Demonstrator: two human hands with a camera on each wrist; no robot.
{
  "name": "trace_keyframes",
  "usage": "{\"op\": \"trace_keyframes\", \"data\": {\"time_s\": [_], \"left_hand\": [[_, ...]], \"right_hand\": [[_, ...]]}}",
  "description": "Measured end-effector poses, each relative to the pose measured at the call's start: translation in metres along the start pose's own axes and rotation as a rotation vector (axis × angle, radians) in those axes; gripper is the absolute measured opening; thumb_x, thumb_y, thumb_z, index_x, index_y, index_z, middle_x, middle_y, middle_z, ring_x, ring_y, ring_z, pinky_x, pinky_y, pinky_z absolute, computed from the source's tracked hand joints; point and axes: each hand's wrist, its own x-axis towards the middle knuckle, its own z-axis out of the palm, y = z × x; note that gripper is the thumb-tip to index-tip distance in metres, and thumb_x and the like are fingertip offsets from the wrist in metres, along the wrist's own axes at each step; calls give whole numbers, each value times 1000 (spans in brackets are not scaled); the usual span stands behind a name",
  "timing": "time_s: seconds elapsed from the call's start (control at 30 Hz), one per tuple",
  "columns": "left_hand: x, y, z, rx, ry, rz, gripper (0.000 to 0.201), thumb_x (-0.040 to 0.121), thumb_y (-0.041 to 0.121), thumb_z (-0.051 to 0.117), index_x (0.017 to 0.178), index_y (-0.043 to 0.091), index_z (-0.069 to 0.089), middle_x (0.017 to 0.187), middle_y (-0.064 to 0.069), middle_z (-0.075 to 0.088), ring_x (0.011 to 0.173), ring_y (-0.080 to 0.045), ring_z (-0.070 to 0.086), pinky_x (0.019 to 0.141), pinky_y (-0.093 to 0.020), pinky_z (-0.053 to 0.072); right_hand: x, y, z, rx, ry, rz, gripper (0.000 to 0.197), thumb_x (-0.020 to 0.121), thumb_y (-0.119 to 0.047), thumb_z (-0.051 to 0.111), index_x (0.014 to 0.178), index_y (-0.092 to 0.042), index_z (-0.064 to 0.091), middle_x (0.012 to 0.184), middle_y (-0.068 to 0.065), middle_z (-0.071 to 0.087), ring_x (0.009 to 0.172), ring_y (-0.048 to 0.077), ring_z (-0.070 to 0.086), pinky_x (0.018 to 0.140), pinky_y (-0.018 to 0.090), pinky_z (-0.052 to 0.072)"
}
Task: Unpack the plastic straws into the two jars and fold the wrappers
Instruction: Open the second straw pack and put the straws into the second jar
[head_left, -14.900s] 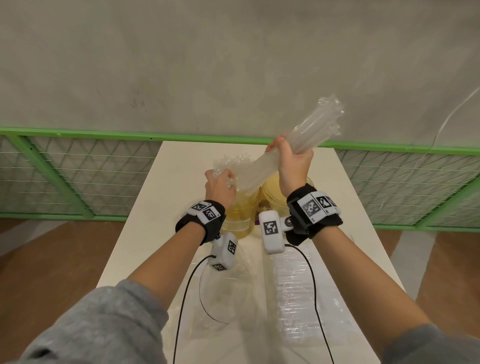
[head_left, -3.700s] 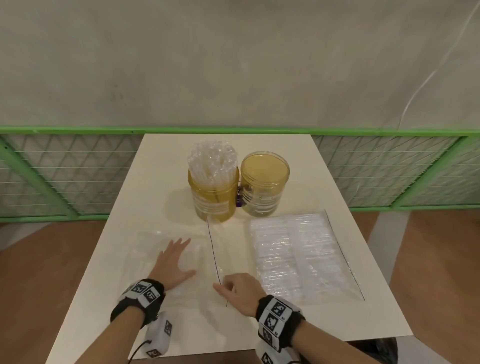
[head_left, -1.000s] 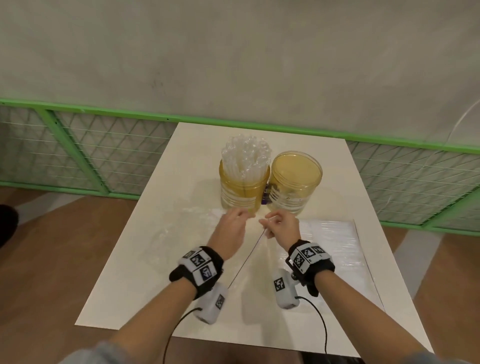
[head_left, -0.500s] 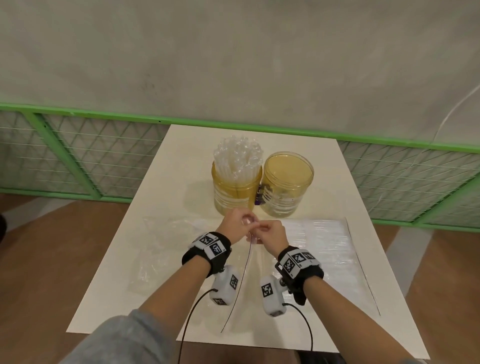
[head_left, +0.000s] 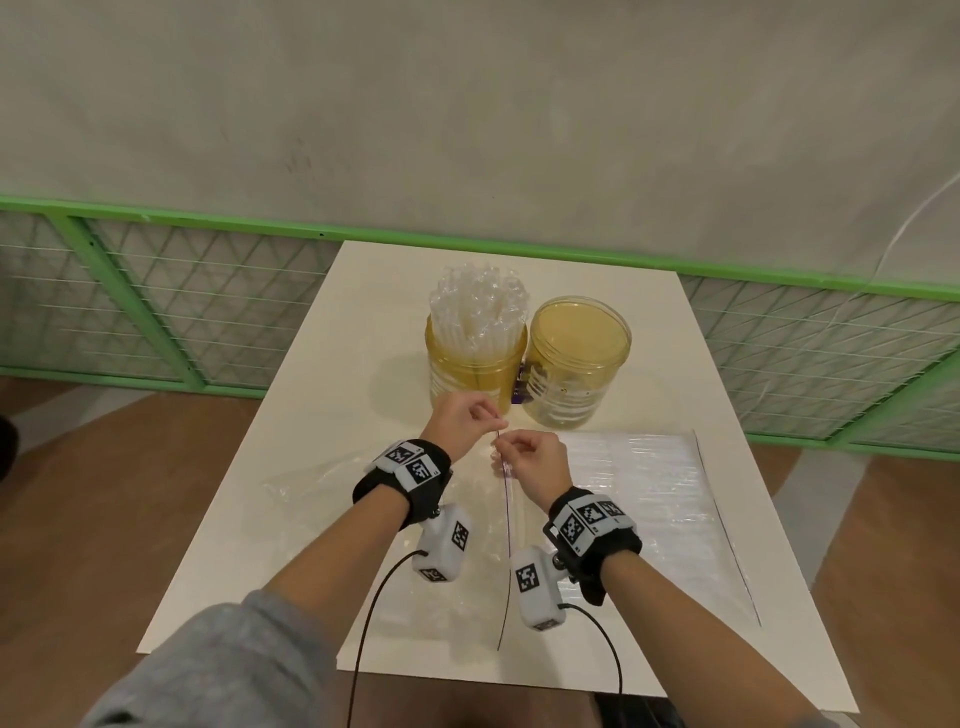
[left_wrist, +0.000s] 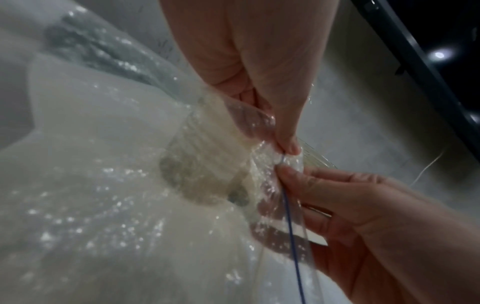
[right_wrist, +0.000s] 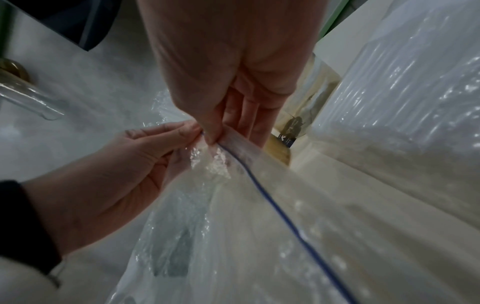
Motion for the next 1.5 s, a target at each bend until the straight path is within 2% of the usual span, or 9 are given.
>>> {"op": "trace_keyframes", "data": {"time_s": [0.17, 0.33, 0.47, 0.63, 0.93, 1.03, 1.17, 1.3, 1.5], "left_hand": [[-7, -14, 5, 514, 2, 187, 47, 88, 38, 58, 130, 18, 50, 127, -2, 51, 121, -20, 44, 106, -36, 30], [-56, -58, 29, 758, -171, -133, 60, 94, 52, 33, 147, 30, 17, 155, -1, 16, 143, -26, 13, 113, -55, 6], [-64, -106, 33, 817, -388, -302, 76, 85, 70, 22, 147, 36, -5, 157, 0, -12, 145, -25, -10, 114, -57, 1], [-60, -119, 19, 817, -350, -369, 63, 95, 54, 26, 148, 33, -3, 157, -2, -14, 145, -25, -12, 115, -55, 5], [-46, -65, 47, 666, -368, -466, 62, 95, 52, 32, 148, 30, 9, 157, -3, -5, 145, -28, -6, 113, -57, 10], [-48, -66, 55, 595, -474, -500, 62, 95, 51, 32, 148, 29, 8, 158, -2, -9, 145, -26, -10, 115, -56, 7], [-43, -42, 57, 809, -294, -364, 55, 97, 42, 30, 146, 21, 17, 156, -8, 4, 144, -28, 5, 115, -52, 13], [-37, 13, 85, 390, -230, 41, 24, 94, 22, 46, 113, 12, 57, 109, -1, 50, 104, -16, 49, 93, -27, 41], [-60, 57, 138, -18, -416, -72, 22, 80, 35, 68, 89, 16, 60, 86, 2, 55, 77, -12, 51, 67, -19, 43]], "right_hand": [[-1, 19, 4, -21, 110, 91, 9, 92, -6, 55, 86, -4, 61, 71, 9, 62, 57, 19, 61, 56, 29, 57], [-9, 29, -9, -352, 86, 82, 38, 97, -22, 49, 128, -2, 52, 111, 15, 65, 105, 24, 60, 87, 23, 42], [-8, 39, -68, -529, 300, 74, 29, 95, -17, 48, 121, -8, 58, 121, 11, 60, 117, 25, 51, 96, 30, 42], [-5, 61, -156, -968, 465, 509, 47, 96, -24, 42, 141, -18, 31, 152, 14, 20, 141, 32, 15, 112, 52, 20], [-19, 95, -179, -590, 439, 672, 41, 96, -22, 46, 130, 1, 44, 130, 23, 50, 118, 37, 48, 100, 41, 39], [-28, 108, -180, -307, 371, 682, 38, 81, -24, 68, 107, 3, 62, 112, 23, 64, 95, 34, 61, 84, 40, 52], [-41, 107, -173, -155, 400, 569, 39, 73, -25, 78, 105, -8, 62, 95, 13, 66, 75, 24, 57, 58, 28, 43], [-58, 79, -158, 197, 437, 457, 21, 91, -25, 52, 89, -8, 63, 86, 8, 63, 72, 23, 54, 63, 31, 43], [-70, 48, -152, 288, 402, 273, 14, 89, 3, 52, 96, 0, 64, 85, 16, 64, 73, 23, 60, 56, 27, 51]]}}
